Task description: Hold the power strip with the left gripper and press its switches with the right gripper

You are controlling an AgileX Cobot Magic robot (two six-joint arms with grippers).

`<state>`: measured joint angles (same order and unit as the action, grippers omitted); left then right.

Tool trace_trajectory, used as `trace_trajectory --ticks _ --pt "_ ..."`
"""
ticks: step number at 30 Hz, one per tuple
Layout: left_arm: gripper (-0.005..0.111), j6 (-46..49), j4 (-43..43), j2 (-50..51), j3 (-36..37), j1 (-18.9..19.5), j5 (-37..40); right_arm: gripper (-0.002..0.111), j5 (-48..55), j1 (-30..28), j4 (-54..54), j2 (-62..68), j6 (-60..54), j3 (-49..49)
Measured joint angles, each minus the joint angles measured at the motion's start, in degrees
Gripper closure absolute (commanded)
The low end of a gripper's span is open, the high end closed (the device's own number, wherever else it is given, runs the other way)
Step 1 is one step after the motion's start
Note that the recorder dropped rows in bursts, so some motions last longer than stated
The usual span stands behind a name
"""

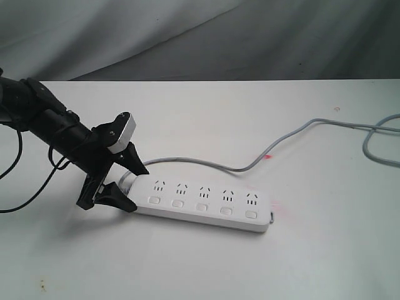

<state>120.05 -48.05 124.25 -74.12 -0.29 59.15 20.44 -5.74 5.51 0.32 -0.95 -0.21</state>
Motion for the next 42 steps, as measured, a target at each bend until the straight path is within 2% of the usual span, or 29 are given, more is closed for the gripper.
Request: trace_trajectory --ticks 4,6,11,13,22,29,31,33,35,41,42 --pt "0.059 0.00 -0.84 0.00 0.00 0.00 0.11 0.108 0.00 0.00 0.00 0.00 0.00 0.00" --pt "0.054 0.00 -0.84 0.00 0.00 0.00 0.11 0.108 0.00 0.00 0.00 0.00 0.00 0.00" --pt "0.015 0.00 -0.39 0.00 0.00 0.00 0.22 0.108 0.00 0.00 0.00 0.00 0.00 0.00" --pt "0.007 0.00 -0.34 0.00 0.00 0.00 0.22 0.108 0.00 0.00 0.00 0.00 0.00 0.00" --pt "0.006 -0.54 -0.21 -0.63 0.00 0.00 0.22 0.108 0.00 0.00 0.00 0.00 0.00 0.00" --pt "0.007 -6.83 -0.21 -10.46 0.00 0.00 -4.65 0.108 0.00 0.00 0.00 0.00 0.00 0.00" --pt "0.012 -7.87 -0.21 -13.96 0.00 0.00 -5.35 0.108 0.00 0.00 0.00 0.00 0.00 0.00" --pt "0.025 -8.85 -0.21 -17.92 0.00 0.00 -5.61 0.108 0.00 0.00 0.00 0.00 0.00 0.00" --pt "0.042 -10.51 -0.21 -21.89 0.00 0.00 -5.61 0.108 0.00 0.00 0.00 0.00 0.00 0.00" --pt "0.105 -15.89 -0.21 -32.45 0.00 0.00 -5.61 0.108 0.00 0.00 0.00 0.00 0.00 0.00" --pt "0.106 -17.46 -0.21 -34.18 0.00 0.00 -5.61 0.108 0.00 0.00 0.00 0.00 0.00 0.00"
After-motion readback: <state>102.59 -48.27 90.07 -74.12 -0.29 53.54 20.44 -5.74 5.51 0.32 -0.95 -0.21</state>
